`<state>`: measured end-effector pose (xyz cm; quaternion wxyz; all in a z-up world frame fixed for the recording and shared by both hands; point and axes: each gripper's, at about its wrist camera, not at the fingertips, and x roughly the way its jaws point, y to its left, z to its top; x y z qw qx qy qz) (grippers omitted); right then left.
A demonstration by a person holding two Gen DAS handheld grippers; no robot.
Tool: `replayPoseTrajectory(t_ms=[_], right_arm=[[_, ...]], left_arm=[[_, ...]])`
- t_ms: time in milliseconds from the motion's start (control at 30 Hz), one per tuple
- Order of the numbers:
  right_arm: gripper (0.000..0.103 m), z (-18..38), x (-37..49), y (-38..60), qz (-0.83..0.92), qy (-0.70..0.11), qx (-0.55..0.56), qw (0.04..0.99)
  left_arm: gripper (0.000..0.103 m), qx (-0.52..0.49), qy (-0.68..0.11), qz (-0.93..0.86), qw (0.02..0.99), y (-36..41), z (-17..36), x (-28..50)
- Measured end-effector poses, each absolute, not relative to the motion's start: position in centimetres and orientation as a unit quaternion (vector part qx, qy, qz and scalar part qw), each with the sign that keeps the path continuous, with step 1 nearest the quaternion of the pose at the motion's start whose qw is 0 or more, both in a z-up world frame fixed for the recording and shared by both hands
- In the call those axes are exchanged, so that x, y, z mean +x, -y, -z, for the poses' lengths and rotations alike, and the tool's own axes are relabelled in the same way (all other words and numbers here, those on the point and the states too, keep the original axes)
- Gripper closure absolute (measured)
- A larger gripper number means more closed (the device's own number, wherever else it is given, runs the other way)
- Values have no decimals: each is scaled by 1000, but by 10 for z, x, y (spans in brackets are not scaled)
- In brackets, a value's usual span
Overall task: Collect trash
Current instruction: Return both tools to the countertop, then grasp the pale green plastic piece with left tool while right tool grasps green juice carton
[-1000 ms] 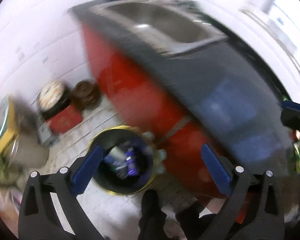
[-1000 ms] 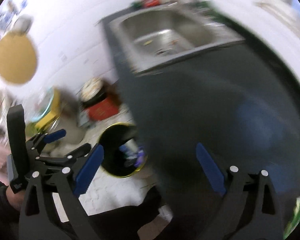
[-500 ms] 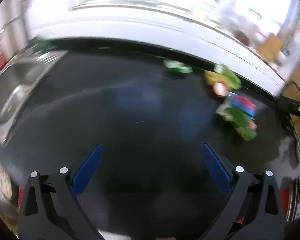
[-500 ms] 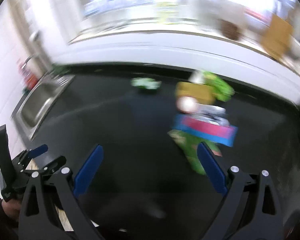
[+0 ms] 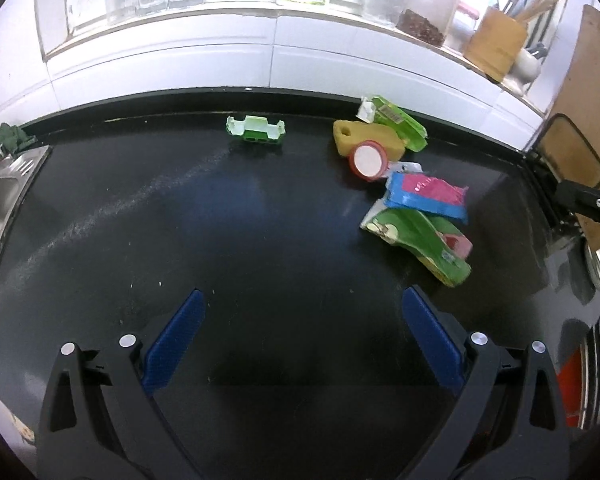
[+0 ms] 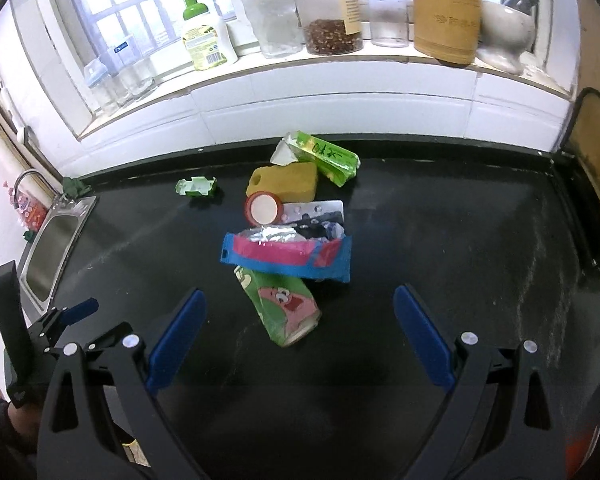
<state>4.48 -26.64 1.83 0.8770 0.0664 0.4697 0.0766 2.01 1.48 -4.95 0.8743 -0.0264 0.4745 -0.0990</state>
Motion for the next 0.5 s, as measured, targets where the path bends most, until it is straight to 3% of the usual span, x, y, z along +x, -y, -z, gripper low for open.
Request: replayPoseTrajectory(t_ms=[500], right_arm=[[11, 14, 163, 279, -118, -489, 33, 864]], left_arm=[[7, 132, -463, 123, 868, -9, 81, 176]])
